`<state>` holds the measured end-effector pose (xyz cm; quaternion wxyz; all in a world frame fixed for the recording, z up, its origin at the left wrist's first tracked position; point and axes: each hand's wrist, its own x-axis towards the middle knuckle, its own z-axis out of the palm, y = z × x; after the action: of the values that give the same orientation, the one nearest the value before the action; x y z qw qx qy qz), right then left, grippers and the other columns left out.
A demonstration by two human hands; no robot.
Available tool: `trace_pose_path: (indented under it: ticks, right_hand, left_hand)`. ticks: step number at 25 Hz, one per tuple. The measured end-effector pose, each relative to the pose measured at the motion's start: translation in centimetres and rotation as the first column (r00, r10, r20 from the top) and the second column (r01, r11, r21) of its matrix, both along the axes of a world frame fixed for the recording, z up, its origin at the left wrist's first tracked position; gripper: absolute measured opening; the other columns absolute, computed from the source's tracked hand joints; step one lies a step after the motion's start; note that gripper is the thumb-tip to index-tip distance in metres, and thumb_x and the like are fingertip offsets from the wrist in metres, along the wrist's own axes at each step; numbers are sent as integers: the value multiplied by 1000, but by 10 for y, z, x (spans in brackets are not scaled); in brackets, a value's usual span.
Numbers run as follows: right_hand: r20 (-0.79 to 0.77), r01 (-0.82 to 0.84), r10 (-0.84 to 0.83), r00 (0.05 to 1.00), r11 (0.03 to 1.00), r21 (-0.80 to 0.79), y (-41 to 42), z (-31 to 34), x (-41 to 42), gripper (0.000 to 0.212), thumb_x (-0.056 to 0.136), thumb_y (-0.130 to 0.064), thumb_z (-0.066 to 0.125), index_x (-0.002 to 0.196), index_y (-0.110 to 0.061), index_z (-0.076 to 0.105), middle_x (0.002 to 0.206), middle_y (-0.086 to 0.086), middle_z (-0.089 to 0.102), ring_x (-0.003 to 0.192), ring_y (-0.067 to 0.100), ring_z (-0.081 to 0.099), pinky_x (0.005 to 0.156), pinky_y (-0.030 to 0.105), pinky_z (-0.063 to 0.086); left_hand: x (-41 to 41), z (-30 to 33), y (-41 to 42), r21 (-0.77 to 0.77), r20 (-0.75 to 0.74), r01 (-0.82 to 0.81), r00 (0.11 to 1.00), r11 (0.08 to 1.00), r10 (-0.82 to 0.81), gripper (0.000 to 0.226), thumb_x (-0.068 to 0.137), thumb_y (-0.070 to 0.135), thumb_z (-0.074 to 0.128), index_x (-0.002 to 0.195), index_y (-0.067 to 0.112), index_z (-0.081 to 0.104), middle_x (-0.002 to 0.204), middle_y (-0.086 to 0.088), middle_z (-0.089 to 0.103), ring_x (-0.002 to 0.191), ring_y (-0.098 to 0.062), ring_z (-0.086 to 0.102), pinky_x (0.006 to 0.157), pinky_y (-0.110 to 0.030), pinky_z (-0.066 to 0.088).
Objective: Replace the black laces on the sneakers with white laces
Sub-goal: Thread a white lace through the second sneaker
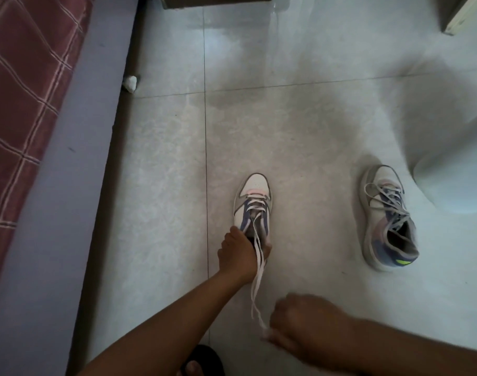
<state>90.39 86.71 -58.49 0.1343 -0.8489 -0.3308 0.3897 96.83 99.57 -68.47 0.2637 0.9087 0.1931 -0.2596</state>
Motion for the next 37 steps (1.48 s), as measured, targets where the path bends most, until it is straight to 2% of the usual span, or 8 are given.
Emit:
trace_pose_path:
  ticks: [6, 10, 14, 18, 24, 28, 30, 37]
  right_hand:
    - [122, 675, -707, 697, 704, 221, -4, -68, 121, 17, 94, -23, 52, 100, -14, 65, 103, 7, 67, 94, 25, 60, 74, 30, 43]
    - [92, 700, -723, 685, 688, 191, 15, -87, 134, 13, 89, -26, 60, 98, -16, 60, 95, 8, 66, 87, 26, 60, 70, 31, 44]
    - [175, 633, -665, 726, 746, 208, 19, -89, 135, 16, 88, -17, 56, 102, -10, 60, 100, 11, 65, 92, 29, 60, 66, 29, 38]
    - [105, 705, -730, 676, 681, 199, 18, -88, 135, 16, 89, -18, 58, 100, -6, 57, 100, 13, 64, 91, 29, 58, 72, 33, 42]
    - [49, 771, -796, 604, 598, 220, 17, -89, 129, 4, 90, -16, 54, 88, -13, 52, 90, 10, 63, 81, 25, 59, 70, 34, 45]
    - [1, 797, -815, 580, 568, 205, 20, -89, 124, 8, 87, -17, 57, 84, -13, 50, 86, 10, 63, 76, 24, 56, 68, 34, 43]
    - [11, 792, -810, 586, 575, 205, 20, -88, 123, 9, 87, -17, 57, 83, -13, 50, 87, 10, 63, 78, 25, 56, 67, 33, 41]
    - [26, 775, -795, 606, 598, 206, 21, -88, 124, 7, 87, -16, 56, 85, -12, 50, 89, 11, 62, 79, 26, 56, 65, 30, 39]
  left_hand:
    - [17, 10, 27, -211, -67, 19, 997, 977, -34, 57, 85, 43, 58, 128, 9, 44, 126, -12, 50, 109, -26, 54, 87, -36, 48]
    - [59, 18, 36, -117, 256, 240, 945, 964, -204, 23, 94, 24, 49, 113, 14, 59, 113, -9, 55, 95, -21, 57, 82, -35, 49]
    - [85, 13, 29, 43, 131, 552, 823, 833, -552, 25, 92, 26, 53, 110, 13, 66, 108, -12, 55, 93, -28, 58, 78, -34, 48]
    - [103, 16, 11, 197, 23, 573, 809, 796, -588, 12, 86, 14, 58, 90, 6, 67, 96, -12, 63, 84, -27, 62, 65, -29, 43]
    - [68, 5, 18, 410, 299, 673, 539, 616, -787, 23, 95, 11, 44, 115, 4, 51, 110, -12, 58, 89, -28, 61, 68, -30, 43]
    - [62, 1, 36, -69, 400, 433, 838, 899, -373, 12, 93, 13, 53, 98, 4, 58, 93, -12, 63, 76, -24, 60, 65, -31, 49]
    - [64, 0, 47, -309, 313, 296, 929, 904, -197, 6, 91, 8, 58, 91, 6, 63, 85, -11, 65, 69, -19, 63, 59, -21, 53]
    - [68, 1, 50, -36, 359, 575, 771, 818, -526, 4, 87, 12, 61, 88, 8, 62, 86, -6, 61, 70, -13, 51, 60, -19, 37]
